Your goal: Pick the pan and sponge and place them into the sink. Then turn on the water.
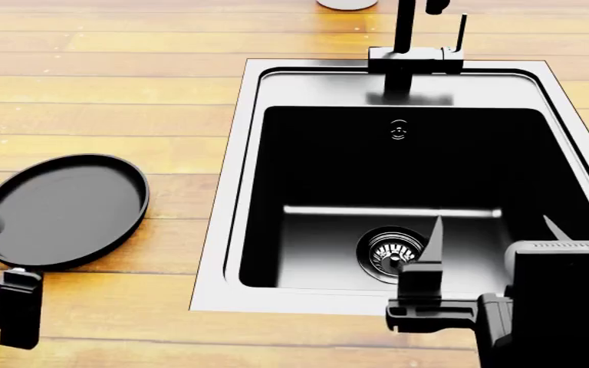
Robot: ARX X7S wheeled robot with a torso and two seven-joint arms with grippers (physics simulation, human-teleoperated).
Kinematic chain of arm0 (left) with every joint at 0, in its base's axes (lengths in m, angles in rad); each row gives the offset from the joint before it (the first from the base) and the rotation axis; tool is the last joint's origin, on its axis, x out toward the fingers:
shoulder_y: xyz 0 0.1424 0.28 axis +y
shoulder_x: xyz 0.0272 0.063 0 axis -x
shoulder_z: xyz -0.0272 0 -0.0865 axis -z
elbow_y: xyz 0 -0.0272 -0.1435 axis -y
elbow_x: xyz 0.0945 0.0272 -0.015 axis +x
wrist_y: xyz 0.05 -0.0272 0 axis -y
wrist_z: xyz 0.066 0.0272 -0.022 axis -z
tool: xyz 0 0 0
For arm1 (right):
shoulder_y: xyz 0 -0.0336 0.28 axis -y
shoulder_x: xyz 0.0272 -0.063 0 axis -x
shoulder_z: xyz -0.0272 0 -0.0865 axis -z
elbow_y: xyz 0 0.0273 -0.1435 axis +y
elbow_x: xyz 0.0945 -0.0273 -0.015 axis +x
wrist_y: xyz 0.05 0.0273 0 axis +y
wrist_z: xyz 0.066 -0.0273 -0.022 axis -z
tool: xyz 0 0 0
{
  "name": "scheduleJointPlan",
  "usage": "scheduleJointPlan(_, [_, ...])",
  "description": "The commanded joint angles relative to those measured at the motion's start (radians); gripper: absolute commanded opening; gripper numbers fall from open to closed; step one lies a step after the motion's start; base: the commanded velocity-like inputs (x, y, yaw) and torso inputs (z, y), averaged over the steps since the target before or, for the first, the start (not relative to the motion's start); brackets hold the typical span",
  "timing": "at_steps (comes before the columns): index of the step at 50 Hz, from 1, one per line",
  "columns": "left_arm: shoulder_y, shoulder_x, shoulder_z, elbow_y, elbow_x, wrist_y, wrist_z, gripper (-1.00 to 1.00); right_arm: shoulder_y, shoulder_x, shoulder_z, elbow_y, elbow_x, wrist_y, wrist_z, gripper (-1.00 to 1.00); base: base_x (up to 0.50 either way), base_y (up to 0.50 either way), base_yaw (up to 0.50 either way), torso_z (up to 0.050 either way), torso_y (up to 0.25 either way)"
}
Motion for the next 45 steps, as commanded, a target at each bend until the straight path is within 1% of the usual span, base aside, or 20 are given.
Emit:
scheduleJointPlan(1, [-0.093,-0.032,0.133,-0.150,0.019,0.023,0.062,1.00,0.018,0.015,-0.002,0.007,0.003,0.006,-0.005,1.00,0.00,0.00,0.00,0.000,0.000])
scheduleJointPlan(5, [-0.113,-0.046,0.179,-0.203,0.037,0.031,0.111,1.00,0.030,0.022,0.003,0.001,0.009,0.020,-0.003,1.00,0.00,0.00,0.00,0.000,0.000])
scheduleJointPlan(7, [-0.130,-0.035,0.194,-0.224,0.047,0.033,0.111,1.00,0.037,0.025,0.008,0.000,0.013,0.024,-0.004,1.00,0.00,0.00,0.00,0.000,0.000])
scheduleJointPlan(10, [-0.131,-0.051,0.199,-0.234,0.049,0.037,0.120,1.00,0.039,0.029,0.002,0.001,0.009,0.023,-0.003,1.00,0.00,0.00,0.00,0.000,0.000])
scheduleJointPlan(11, [-0.130,-0.060,0.207,-0.242,0.056,0.043,0.132,1.00,0.043,0.031,0.000,-0.001,0.008,0.027,-0.001,1.00,0.00,0.00,0.00,0.000,0.000])
scheduleJointPlan(13, [-0.137,-0.052,0.229,-0.270,0.078,0.065,0.146,1.00,0.046,0.031,0.000,-0.005,0.011,0.033,0.000,1.00,0.00,0.00,0.00,0.000,0.000])
scheduleJointPlan(16, [-0.117,-0.071,0.236,-0.286,0.085,0.092,0.179,1.00,0.050,0.034,0.003,-0.013,0.015,0.045,0.005,1.00,0.00,0.00,0.00,0.000,0.000])
scheduleJointPlan(17, [-0.124,-0.057,0.247,-0.302,0.099,0.104,0.177,1.00,0.050,0.034,0.003,-0.013,0.016,0.045,0.005,1.00,0.00,0.00,0.00,0.000,0.000])
scheduleJointPlan(19, [-0.117,-0.067,0.254,-0.309,0.104,0.114,0.193,1.00,0.051,0.031,-0.003,-0.009,0.014,0.043,0.005,1.00,0.00,0.00,0.00,0.000,0.000])
scheduleJointPlan(28, [-0.164,-0.039,0.325,-0.375,0.151,0.143,0.237,1.00,0.046,0.031,-0.005,-0.004,0.014,0.037,0.007,1.00,0.00,0.00,0.00,0.000,0.000])
scheduleJointPlan(32, [-0.170,-0.051,0.342,-0.388,0.159,0.150,0.260,1.00,0.037,0.036,-0.004,-0.009,0.016,0.038,0.007,1.00,0.00,0.00,0.00,0.000,0.000])
scheduleJointPlan(34, [-0.193,-0.033,0.358,-0.411,0.171,0.152,0.264,1.00,0.033,0.035,0.001,-0.007,0.018,0.035,0.008,1.00,0.00,0.00,0.00,0.000,0.000])
scheduleJointPlan(45, [-0.175,-0.036,0.372,-0.431,0.175,0.173,0.283,1.00,0.039,0.030,-0.007,-0.004,0.019,0.035,0.013,1.00,0.00,0.00,0.00,0.000,0.000])
